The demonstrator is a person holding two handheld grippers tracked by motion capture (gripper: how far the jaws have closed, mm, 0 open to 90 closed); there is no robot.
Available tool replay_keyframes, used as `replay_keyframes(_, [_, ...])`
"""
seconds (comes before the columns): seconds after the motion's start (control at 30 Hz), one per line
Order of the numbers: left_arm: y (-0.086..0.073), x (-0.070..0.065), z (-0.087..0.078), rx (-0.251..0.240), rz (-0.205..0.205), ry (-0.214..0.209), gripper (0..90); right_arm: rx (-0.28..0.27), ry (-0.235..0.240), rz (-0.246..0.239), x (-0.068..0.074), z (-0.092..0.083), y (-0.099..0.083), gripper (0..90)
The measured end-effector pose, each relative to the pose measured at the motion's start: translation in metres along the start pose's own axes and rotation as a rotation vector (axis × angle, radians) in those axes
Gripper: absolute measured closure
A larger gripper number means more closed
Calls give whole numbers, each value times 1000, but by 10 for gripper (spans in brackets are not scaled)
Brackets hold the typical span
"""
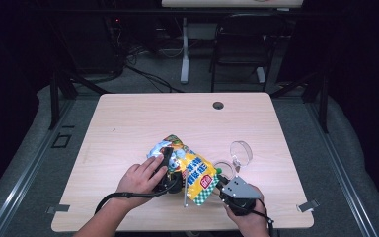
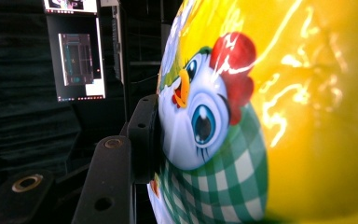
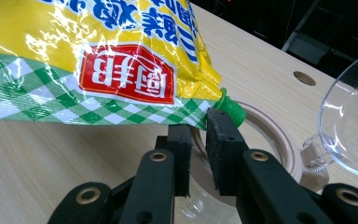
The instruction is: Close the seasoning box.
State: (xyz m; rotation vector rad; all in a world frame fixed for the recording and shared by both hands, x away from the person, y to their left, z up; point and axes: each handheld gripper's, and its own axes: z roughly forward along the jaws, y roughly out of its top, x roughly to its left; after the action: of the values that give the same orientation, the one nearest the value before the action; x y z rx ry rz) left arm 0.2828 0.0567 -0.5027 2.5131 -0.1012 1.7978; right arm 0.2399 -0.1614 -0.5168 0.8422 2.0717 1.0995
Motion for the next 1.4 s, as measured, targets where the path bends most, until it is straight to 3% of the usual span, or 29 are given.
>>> replay_keyframes(0.4, [3, 3, 0, 4, 28, -1, 572, 2, 7, 21, -2, 1, -1, 795])
replay_keyframes(0.43, [3, 3, 0, 2, 30, 3, 572, -21, 42, 26, -3, 3, -2, 795])
replay_keyframes(0.47, [3, 3, 0, 2, 32, 5, 572, 1, 6, 24, -2, 1, -1, 794])
replay_keyframes(0.5, [3, 3, 0, 3, 34, 9, 572, 3, 2, 24, -2, 1, -2, 794])
replay_keyframes(0.77, [5, 4, 0, 6, 58, 26, 572, 5, 6, 32, -3, 3, -2, 794])
replay_keyframes(1.4, [9, 6, 0, 21, 86, 23, 573, 12, 5, 41, -4, 4, -3, 793])
